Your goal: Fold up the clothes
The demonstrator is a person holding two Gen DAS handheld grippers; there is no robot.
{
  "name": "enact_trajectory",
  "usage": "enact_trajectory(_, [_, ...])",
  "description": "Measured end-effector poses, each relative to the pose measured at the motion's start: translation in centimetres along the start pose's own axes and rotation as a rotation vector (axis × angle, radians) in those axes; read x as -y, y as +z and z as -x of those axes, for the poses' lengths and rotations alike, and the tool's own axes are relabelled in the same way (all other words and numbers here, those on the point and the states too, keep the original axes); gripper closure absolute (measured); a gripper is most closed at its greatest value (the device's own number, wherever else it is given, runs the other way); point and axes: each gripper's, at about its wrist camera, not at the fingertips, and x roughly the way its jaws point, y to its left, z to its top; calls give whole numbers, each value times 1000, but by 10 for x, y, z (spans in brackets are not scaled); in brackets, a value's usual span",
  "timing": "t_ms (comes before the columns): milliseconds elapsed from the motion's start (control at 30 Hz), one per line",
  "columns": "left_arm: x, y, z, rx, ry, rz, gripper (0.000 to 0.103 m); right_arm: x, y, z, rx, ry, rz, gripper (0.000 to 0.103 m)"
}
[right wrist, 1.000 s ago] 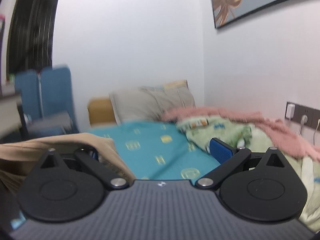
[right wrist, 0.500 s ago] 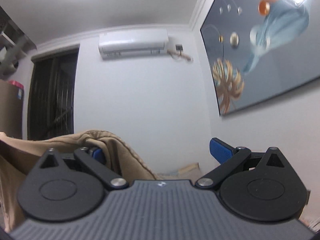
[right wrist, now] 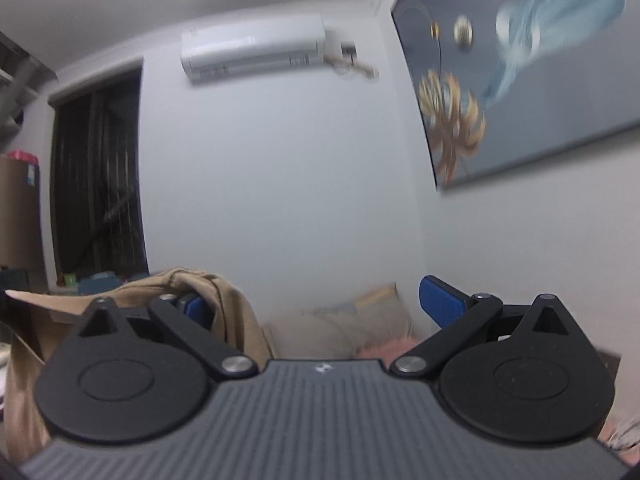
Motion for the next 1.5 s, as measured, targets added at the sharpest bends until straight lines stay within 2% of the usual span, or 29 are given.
enact_trajectory(200, [-3,-116,-161,-73,51,-123,51,19,-116,-163,-231,-7,-14,0])
enact_trajectory(267, [-10,-152,-222,-127,52,-106,51,24,-155,-222,-290,-15,-20,0])
enact_trajectory(467, [-15,-238,-399,-238,57,-163,49,36,-258,-394,-404,-88,-35,0])
enact_trajectory(567, [-15,-295,-483,-333,50,-174,49,41,-307,-476,-455,-128,-12,0])
enact_trajectory(633, [-19,-332,-532,-399,49,-175,48,46,-345,-513,-508,-150,-6,0])
enact_trajectory(733, [-29,-388,-592,-531,32,-168,48,56,-397,-546,-625,-155,8,0])
enact_trajectory(867, [-31,-449,-625,-687,6,-250,38,58,-461,-576,-811,-132,83,0])
enact_trajectory(900, [-32,-455,-629,-725,-5,-259,31,54,-470,-577,-853,-99,119,0])
enact_trajectory(967, [-35,-466,-636,-799,-27,-277,26,44,-487,-581,-936,-33,191,0])
enact_trajectory(1033, [-36,-465,-634,-850,-58,-259,15,35,-490,-581,-961,43,221,0])
enact_trajectory(1100, [-38,-463,-634,-874,-93,-236,14,27,-482,-575,-946,93,219,0])
enact_trajectory(1200, [-42,-451,-621,-845,-123,-218,10,20,-466,-559,-888,119,209,0])
enact_trajectory(1267, [-46,-439,-602,-791,-141,-208,9,18,-453,-540,-828,113,201,0])
enact_trajectory(1367, [-52,-424,-560,-678,-176,-192,8,19,-436,-495,-740,96,184,0])
enact_trajectory(1500, [-63,-410,-478,-539,-173,-176,8,21,-414,-434,-622,74,161,0])
